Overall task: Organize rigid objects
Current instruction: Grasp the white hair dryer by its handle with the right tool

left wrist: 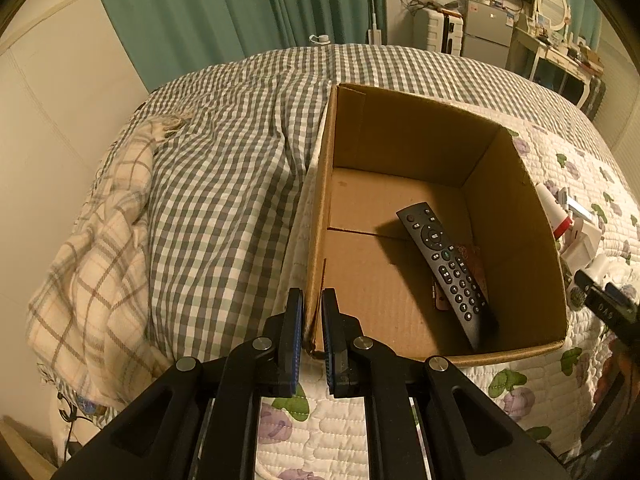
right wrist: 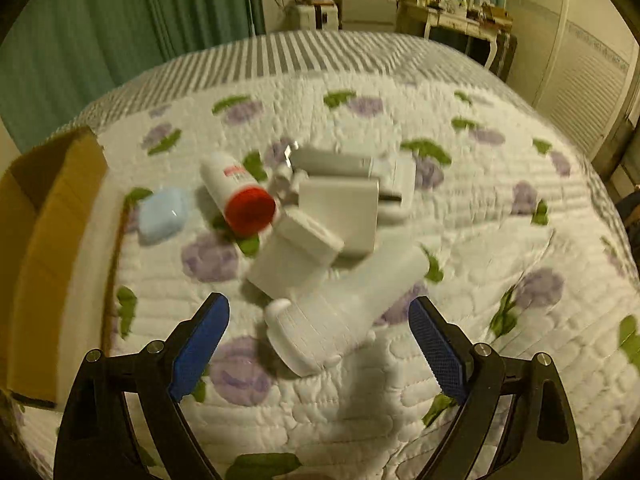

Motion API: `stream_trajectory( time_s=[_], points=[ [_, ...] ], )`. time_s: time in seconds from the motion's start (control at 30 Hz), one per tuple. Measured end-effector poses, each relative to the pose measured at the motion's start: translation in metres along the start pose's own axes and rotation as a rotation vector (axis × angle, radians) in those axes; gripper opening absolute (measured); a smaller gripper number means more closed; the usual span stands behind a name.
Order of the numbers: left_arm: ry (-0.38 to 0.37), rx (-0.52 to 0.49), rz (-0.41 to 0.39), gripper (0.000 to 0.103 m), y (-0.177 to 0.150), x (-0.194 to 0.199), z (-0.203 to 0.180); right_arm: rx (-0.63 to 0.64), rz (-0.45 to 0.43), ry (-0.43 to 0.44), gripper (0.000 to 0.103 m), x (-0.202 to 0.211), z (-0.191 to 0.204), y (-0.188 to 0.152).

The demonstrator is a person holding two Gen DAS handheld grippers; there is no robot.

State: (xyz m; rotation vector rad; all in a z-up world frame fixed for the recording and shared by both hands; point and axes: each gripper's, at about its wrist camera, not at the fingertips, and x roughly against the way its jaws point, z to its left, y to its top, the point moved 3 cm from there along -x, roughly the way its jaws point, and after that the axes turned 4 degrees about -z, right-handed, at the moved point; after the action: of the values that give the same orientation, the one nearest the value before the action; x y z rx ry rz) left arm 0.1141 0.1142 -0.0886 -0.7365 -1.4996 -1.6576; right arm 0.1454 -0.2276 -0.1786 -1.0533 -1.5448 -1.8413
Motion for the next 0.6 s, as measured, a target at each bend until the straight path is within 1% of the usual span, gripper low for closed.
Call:
stream_trajectory(
  time_s=[0.03,0.1,0.23,0.4,0.43,0.47,0.6],
  points=[
    [0.004,-0.002,0.0,0.009,0.0,0.0,-0.001,-0.004,0.011,0.003,0.09,-0.005,-0.001,-0.002],
    [0.01,-0.007,0.0,0.009,0.0,0.0,-0.001,-0.006,0.03,0.009,0.08,-0.013,-0.002,-0.005],
    [0.009,-0.007,0.001,0.009,0.0,-0.001,-0.001,0.008,0.03,0.018,0.074,-0.024,-0.002,-0.008],
    [0.012,-0.008,0.0,0.009,0.0,-0.001,-0.001,0.018,0.028,0.026,0.07,-0.033,-0.002,-0.008],
    [0.011,-0.008,0.001,0.009,0.0,-0.001,-0.001,0.017,0.023,0.03,0.068,-0.033,-0.002,-0.008],
    [0.011,-0.007,0.001,0.009,0.0,-0.001,-0.001,0.016,0.016,0.031,0.062,-0.031,-0.002,-0.008],
    [0.01,-0.008,0.001,0.009,0.0,-0.001,-0.001,0.005,0.004,0.049,0.061,-0.025,-0.005,-0.007]
  ],
)
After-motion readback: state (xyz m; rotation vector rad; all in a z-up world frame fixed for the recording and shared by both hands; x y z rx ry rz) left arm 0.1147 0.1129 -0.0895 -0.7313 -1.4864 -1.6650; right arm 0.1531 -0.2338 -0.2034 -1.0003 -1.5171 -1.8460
